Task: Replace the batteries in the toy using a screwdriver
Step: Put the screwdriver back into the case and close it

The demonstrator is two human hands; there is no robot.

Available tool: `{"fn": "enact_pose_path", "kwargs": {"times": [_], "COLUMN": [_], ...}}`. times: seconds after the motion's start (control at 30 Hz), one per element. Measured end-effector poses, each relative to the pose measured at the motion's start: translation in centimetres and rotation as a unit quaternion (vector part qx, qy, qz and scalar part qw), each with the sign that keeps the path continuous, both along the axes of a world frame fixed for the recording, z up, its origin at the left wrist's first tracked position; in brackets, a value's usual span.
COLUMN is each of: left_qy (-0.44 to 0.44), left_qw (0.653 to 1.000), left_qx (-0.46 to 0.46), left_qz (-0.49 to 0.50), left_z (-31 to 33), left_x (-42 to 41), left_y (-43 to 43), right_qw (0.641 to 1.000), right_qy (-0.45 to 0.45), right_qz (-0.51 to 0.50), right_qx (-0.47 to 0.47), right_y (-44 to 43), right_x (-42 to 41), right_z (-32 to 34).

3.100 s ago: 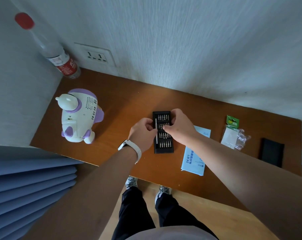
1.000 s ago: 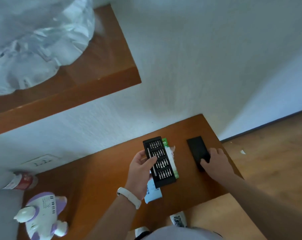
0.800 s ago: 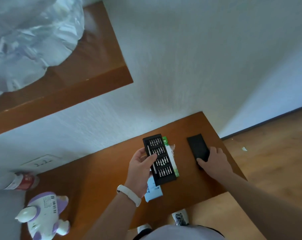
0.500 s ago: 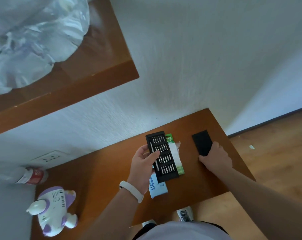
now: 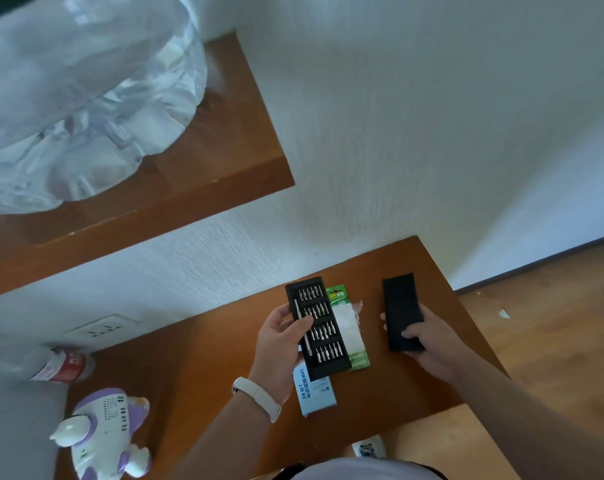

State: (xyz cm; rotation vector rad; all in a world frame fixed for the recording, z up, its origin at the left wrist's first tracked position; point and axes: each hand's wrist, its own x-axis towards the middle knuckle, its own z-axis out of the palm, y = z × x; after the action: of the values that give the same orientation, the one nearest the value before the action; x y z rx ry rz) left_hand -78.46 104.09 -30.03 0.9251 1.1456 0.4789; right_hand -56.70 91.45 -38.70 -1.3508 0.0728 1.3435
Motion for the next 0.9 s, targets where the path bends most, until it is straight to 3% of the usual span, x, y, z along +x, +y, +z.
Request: {"fn": "enact_pose_path", "kwargs": {"times": [0.23, 0.4, 0.6, 0.73, 0.9], "left_qy": [-0.009, -0.020, -0.037, -0.044, -0.076], "left_qw": [1.000, 1.000, 0.998, 0.996, 0.988], "left_qx": [0.004, 0.003, 0.001, 0.003, 0.004], "left_qz": [0.005, 0.012, 0.042, 0.076, 0.136], "left_z": [0.7, 1.2, 1.4, 1.7, 2.7], "left_x": [-0.7, -2.3, -5.4, -7.9, -11.3], "left_y": [0.5, 1.1, 1.9, 2.7, 3.6], "right_qw": [0.992, 0.993, 0.987, 0.972, 0.906], "right_qy": [0.074, 0.038, -0.062, -0.110, -0.247], "right_qz": [0.014, 0.072, 0.145, 0.204, 0.337], "right_qx": [0.098, 0.090, 0.021, 0.029, 0.064], "right_y": [0.3, 1.2, 2.3, 2.8, 3.8], "right_x": [-1.3, -3.5, -8.1, -11.0, -13.9], "right_z": [3.3, 5.1, 7.6, 8.8, 11.0]}}
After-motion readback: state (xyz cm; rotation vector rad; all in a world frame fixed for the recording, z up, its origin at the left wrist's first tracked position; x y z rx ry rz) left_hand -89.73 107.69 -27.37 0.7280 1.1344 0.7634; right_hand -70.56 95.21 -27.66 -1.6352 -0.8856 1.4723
